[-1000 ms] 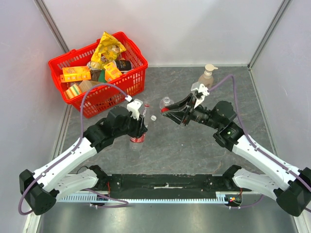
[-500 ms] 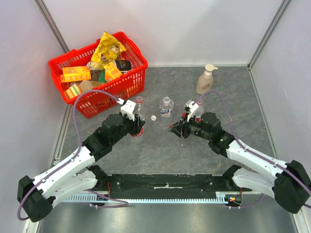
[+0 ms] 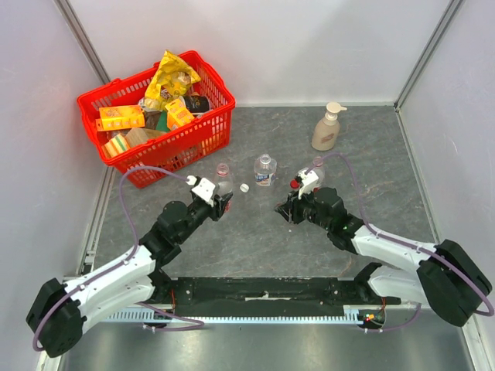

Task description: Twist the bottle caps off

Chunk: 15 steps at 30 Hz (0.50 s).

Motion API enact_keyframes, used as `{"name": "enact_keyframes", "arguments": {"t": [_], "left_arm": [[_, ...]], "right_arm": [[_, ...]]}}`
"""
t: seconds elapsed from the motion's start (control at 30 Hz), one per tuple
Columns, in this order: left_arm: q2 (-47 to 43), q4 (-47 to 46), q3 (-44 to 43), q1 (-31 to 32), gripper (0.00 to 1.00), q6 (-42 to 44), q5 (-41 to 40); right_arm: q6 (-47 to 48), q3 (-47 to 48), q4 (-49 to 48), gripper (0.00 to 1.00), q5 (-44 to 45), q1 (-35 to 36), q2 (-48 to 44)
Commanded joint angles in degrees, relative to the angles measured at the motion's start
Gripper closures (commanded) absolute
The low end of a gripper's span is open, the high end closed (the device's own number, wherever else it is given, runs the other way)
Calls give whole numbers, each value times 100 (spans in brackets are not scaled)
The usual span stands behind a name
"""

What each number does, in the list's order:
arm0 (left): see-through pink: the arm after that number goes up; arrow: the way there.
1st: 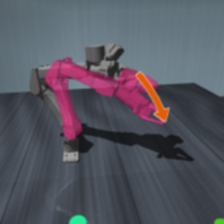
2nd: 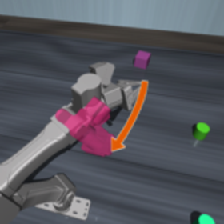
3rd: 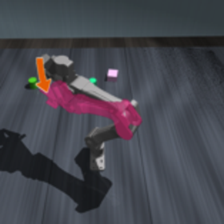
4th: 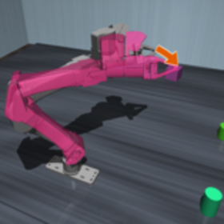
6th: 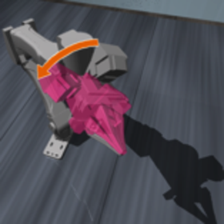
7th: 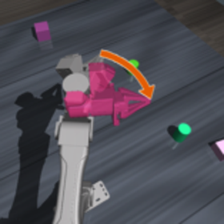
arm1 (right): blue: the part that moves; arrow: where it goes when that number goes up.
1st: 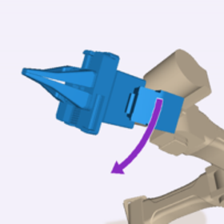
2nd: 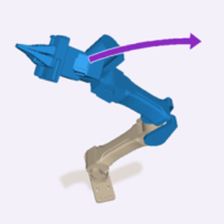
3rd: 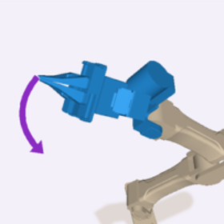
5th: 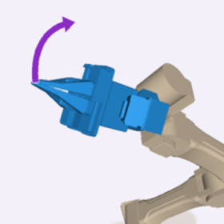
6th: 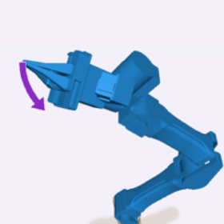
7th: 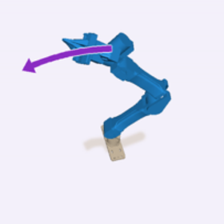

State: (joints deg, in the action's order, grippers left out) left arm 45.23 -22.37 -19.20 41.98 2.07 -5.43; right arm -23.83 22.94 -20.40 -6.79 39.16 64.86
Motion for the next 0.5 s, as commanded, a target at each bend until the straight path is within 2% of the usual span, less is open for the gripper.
{"name": "enact_keyframes", "arguments": {"t": [0.0, 0.2, 0.33, 0.47], "left_arm": [[161, -1261, 101, 12, 98, 497, -19], [661, -1884, 285, 12, 98, 444, 376], [987, -2157, 329, 12, 98, 470, 517], [1373, -3209, 688, 12, 98, 417, 647]], "right_arm": [[-86, -9, -570, 100, 406, -5, 228], [-121, 88, -632, 100, 643, -5, 518], [-262, 97, -614, 91, 942, -13, 703], [-367, 97, -561, 86, 1048, -5, 852]]}}
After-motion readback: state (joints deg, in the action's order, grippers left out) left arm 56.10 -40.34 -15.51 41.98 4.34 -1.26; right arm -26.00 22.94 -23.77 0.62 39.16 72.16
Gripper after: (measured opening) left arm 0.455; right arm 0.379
